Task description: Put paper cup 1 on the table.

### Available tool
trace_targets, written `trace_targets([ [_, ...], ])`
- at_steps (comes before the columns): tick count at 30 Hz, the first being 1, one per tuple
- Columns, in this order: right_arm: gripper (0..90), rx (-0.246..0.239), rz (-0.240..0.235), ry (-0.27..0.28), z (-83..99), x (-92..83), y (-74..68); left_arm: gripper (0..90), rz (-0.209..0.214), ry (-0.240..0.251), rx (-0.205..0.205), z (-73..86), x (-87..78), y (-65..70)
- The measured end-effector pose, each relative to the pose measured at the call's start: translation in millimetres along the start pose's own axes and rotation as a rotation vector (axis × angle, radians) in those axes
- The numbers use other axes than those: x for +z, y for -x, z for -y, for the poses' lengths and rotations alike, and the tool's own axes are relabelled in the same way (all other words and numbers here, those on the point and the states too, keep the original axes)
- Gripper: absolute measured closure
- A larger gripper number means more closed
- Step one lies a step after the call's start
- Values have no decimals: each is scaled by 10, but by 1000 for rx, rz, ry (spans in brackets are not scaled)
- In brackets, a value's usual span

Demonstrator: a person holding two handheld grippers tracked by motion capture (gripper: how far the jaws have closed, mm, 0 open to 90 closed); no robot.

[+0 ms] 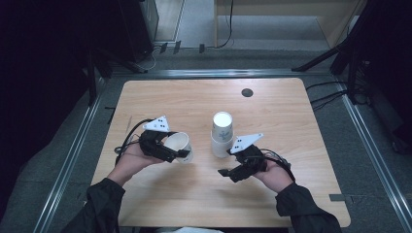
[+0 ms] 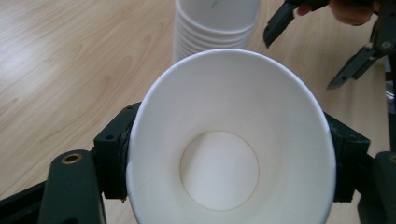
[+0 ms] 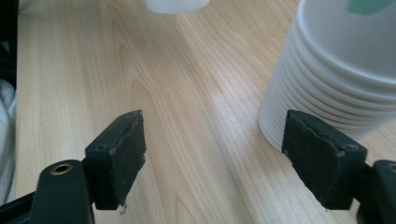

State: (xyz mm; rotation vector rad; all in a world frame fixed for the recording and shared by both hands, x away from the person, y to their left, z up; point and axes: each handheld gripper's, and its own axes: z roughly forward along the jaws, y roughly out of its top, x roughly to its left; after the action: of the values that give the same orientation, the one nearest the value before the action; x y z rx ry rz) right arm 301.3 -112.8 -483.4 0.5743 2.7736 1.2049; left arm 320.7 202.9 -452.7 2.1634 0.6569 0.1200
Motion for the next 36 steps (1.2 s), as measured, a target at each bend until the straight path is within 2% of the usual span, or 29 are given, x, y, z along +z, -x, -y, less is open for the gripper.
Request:
trace_targets([
  [1,251,-2,3,5,12,-15,17,234,-7,-2,-8,11,-5,-28],
  [4,253,-12,5,12,26,-30,41,234,-25,-5,-18,43,-16,-78],
  [5,252,-19,13,19,31,-36,59,234,-45,-15,-21,72,-28,-123],
  [11,251,-23,26,28,43,-51,76,233,-81,-17,-36,131,-68,-220],
  [20,251,-4,41,11,65,-67,106,229,-132,-32,-80,243,-113,-409],
  [27,252,-9,24,-2,61,-46,89,227,-189,-54,-118,361,-147,-590],
  [33,251,-12,26,-13,64,-36,87,224,-215,-48,-130,401,-170,-655],
  [36,251,-14,31,-16,67,-32,89,223,-244,-60,-126,440,-184,-695],
])
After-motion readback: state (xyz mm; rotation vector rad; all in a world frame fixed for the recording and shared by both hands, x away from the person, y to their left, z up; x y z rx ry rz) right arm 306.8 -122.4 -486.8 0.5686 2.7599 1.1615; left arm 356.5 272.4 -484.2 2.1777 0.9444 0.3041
